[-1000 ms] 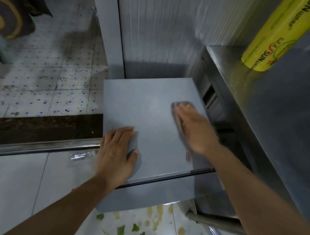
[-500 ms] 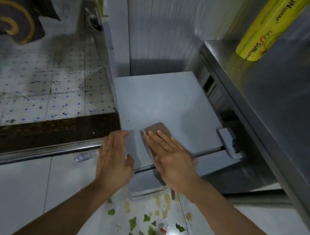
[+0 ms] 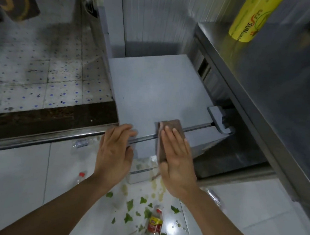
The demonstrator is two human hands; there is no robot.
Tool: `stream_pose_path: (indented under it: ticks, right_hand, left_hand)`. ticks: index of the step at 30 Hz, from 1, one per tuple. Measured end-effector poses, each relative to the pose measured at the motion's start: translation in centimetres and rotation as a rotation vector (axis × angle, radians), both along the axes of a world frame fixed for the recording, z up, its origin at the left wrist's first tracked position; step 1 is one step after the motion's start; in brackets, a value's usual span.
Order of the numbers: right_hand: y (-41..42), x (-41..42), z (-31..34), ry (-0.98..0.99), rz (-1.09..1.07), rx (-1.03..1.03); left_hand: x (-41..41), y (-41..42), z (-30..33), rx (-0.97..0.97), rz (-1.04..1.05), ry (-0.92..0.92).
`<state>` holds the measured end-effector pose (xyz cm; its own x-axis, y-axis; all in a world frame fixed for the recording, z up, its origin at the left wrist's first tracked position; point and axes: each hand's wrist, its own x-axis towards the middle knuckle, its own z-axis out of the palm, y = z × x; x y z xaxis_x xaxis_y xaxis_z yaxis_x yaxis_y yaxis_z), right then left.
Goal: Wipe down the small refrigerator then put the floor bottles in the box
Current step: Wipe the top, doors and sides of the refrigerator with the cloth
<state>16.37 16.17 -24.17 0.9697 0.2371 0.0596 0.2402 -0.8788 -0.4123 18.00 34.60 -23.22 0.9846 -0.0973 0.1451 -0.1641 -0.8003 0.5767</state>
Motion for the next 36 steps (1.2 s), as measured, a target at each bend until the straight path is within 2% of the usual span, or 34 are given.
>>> stream_pose_path:
  ticks: [4,6,8,10,12,15,19,24,29,36]
  right_hand:
    - [-3.6,0.5,-0.4,-0.164,0.161,-0.213]
    - [-6.9,1.3,-1.1,-0.201,0.044,-0.298]
    - [-10.2,2.1,-1.9,-0.259,-0.094,-0.298]
    - [-12.3,2.9,-2.8,-0.344,-0.096,-0.299]
    - [-12.5,3.3,-4.0,-0.414,-0.094,-0.248]
    - [-10.5,3.4,-5.4,-0.480,-0.218,-0.076]
    - [-6.8,3.1,-6.9,-0.612,-0.305,0.085]
    - [0.5,1.7,-7.9,-0.780,-0.275,0.203]
    - [4.8,0.4,-8.4,-0.899,-0.005,0.237]
    - [5.6,1.7,-8.7,-1.115,0.138,0.115]
  left_hand:
    - [-1.9,-1.3,-0.4,0.050,0.032,-0.061]
    - [-2.3,-1.6,-1.0,0.026,0.051,-0.101]
    - [-2.3,-1.7,-1.8,-0.027,0.071,-0.148]
    - [-2.2,-1.9,-2.7,-0.070,0.089,-0.206]
    - [-2.1,-2.3,-3.7,-0.110,0.105,-0.281]
    - [-1.9,-2.6,-4.8,-0.186,0.118,-0.387]
    - [-1.7,-2.5,-6.1,-0.317,0.102,-0.413]
    - [-1.5,-0.9,-7.8,-0.474,-0.057,-0.456]
    - [-1.5,0.9,-9.6,-0.307,-0.119,-0.554]
    - [-1.7,1.9,-11.6,-0.370,-0.081,-0.659]
